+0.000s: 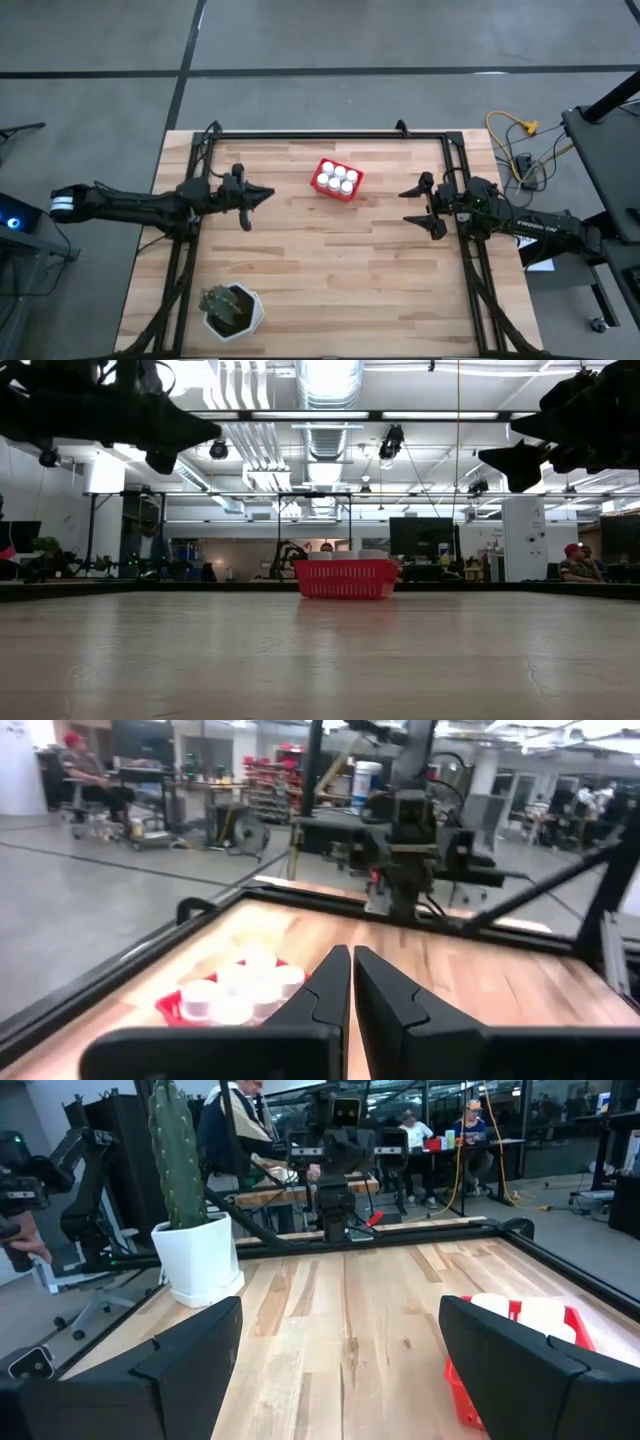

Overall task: Pick and place pill bottles into a basket
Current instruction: Return to Home Position

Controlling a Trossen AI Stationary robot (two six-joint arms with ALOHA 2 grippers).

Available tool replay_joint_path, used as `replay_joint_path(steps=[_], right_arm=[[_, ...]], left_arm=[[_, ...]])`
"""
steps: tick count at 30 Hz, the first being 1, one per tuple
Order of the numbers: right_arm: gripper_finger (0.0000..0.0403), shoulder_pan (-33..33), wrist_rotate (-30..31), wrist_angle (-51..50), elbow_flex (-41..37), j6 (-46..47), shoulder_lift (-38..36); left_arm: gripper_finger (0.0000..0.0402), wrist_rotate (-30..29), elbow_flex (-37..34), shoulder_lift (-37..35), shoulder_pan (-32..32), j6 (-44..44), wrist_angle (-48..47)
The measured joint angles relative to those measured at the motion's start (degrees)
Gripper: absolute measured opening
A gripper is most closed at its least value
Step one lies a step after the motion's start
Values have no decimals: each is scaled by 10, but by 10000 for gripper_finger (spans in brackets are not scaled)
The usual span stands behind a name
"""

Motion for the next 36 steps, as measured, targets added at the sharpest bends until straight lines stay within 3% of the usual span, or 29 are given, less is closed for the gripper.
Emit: replay_joint_path(steps=[6, 23, 36], right_arm=[[327, 0, 0, 0, 0, 0, 0], [327, 0, 0, 0, 0, 5, 0], [327, 0, 0, 0, 0, 4, 0]], left_arm=[[0, 62, -28, -1, -3, 59, 0], [0, 49, -110, -101, -2, 58, 86], [0, 50, -113, -178, -2, 53, -70]])
